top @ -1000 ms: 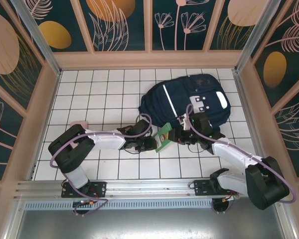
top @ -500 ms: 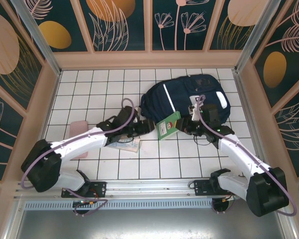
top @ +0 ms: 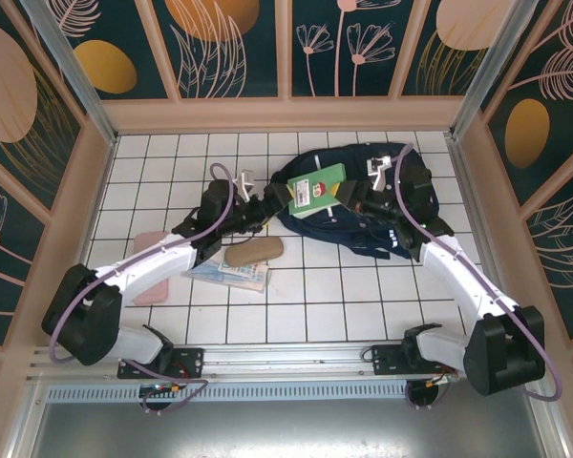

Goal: Pack books, pencil case, and school supplies into a backpack

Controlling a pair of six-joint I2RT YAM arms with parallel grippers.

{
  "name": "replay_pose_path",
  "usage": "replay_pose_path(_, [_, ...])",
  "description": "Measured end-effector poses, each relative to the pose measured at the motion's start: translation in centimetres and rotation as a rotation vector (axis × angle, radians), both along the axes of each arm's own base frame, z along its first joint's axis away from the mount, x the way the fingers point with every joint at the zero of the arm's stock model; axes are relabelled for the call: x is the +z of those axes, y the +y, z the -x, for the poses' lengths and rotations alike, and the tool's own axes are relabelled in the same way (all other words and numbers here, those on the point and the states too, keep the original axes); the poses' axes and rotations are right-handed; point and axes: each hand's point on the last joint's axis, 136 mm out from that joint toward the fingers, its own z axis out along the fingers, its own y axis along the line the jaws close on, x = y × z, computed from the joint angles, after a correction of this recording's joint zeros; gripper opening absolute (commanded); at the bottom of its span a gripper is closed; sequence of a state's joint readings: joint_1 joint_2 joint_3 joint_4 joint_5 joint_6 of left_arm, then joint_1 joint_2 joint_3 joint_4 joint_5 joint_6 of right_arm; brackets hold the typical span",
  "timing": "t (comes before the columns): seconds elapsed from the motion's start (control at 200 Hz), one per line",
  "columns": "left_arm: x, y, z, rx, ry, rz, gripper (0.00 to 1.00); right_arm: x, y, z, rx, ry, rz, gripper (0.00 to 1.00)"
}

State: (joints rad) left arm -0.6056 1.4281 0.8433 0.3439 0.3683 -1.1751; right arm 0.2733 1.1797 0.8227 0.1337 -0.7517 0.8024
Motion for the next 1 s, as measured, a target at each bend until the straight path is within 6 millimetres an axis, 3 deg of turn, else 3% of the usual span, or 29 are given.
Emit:
replay_pose_path(0.25, [1.2, -1.6, -0.7, -0.055, -0.003, 0.134, 0.92, 1.8, 0.6, -0.4, 0.017, 0.005, -0.089, 0.0])
replay_pose_path(0.485, [1.0, -2.6, -1.3, -0.087, 0.004, 0.201, 0.88, 2.8, 0.7, -0.7, 0.016, 0.015, -0.145, 0.0])
replay_pose_path(0.64, [2.2, -3.1, -1.6, -0.106, -0.012, 0.283, 0.78, 3.2, 0.7, -0.9, 0.015, 0.015, -0.165, 0.0])
replay_pose_path(0.836, [4.3, -3.5, -1.5, -0.142, -0.037, 0.388, 0.73, 3.8, 0.7, -0.8, 0.026, -0.001, -0.182, 0.0])
replay_pose_path(0.996, [5.5, -3.6, -1.3, -0.167, -0.05, 0.444, 0.61, 4.0, 0.7, -0.9, 0.035, -0.01, -0.188, 0.0])
